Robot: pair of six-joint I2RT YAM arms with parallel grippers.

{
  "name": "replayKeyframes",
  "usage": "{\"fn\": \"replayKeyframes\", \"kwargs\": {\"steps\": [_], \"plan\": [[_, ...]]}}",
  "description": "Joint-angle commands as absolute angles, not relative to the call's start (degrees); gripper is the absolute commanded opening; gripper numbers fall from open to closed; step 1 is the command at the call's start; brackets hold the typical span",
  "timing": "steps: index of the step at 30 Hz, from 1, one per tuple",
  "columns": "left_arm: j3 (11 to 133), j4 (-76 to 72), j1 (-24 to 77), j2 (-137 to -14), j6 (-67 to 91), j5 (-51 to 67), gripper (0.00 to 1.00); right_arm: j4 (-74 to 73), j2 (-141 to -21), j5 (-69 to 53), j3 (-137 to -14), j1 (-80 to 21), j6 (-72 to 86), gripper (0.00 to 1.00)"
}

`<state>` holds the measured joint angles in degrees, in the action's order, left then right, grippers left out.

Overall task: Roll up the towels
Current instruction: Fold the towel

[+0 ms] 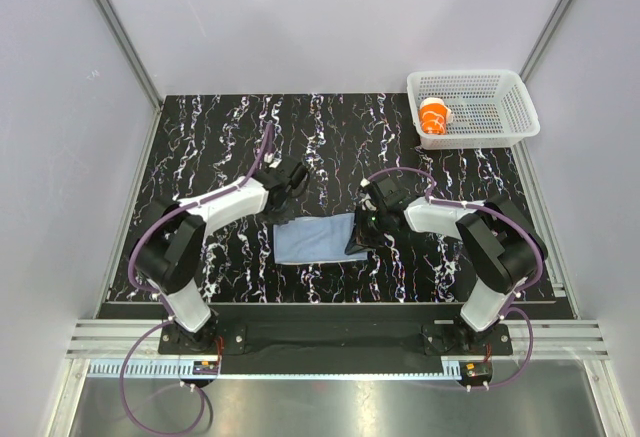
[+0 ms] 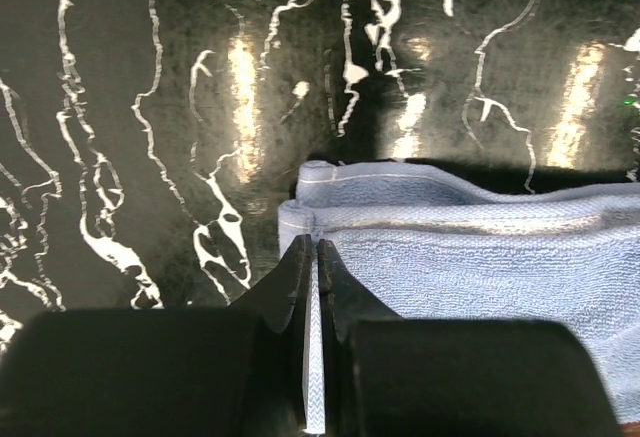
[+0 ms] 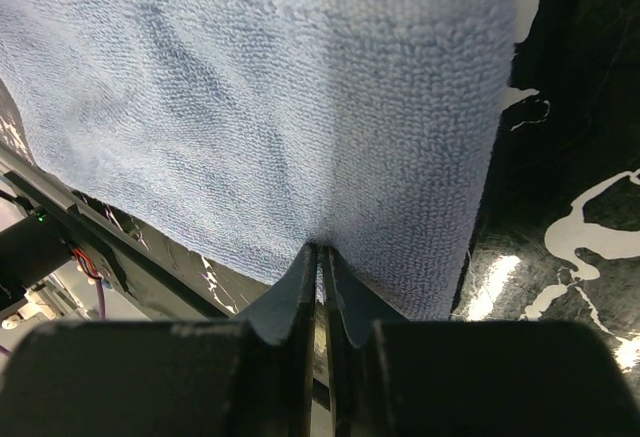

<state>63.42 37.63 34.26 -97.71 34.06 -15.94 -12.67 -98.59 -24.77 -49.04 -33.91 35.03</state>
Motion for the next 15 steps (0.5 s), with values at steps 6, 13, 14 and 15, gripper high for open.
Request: {"fn": "replayKeyframes", "kwargs": {"steps": [6, 13, 14, 15], "plan": [[64.51, 37.00, 32.26, -95.01, 32.35, -19.51, 0.07, -12.83, -100.72, -22.68, -47.37, -33.75, 34.63, 0.13], [63.99, 36.04, 31.64, -96.59, 31.82, -18.90, 0.21, -12.48, -101.16, -23.12, -47.46, -33.75, 34.72, 0.14], [63.81, 35.95, 31.73, -96.59, 31.99, -18.64, 0.23, -12.48, -101.16, -23.20, -47.46, -33.75, 34.72, 0.14], [63.46, 35.86, 31.64, -96.50, 32.08, -18.46, 0.26, -12.48, -101.25, -23.38, -47.46, -33.75, 34.80, 0.14]]}}
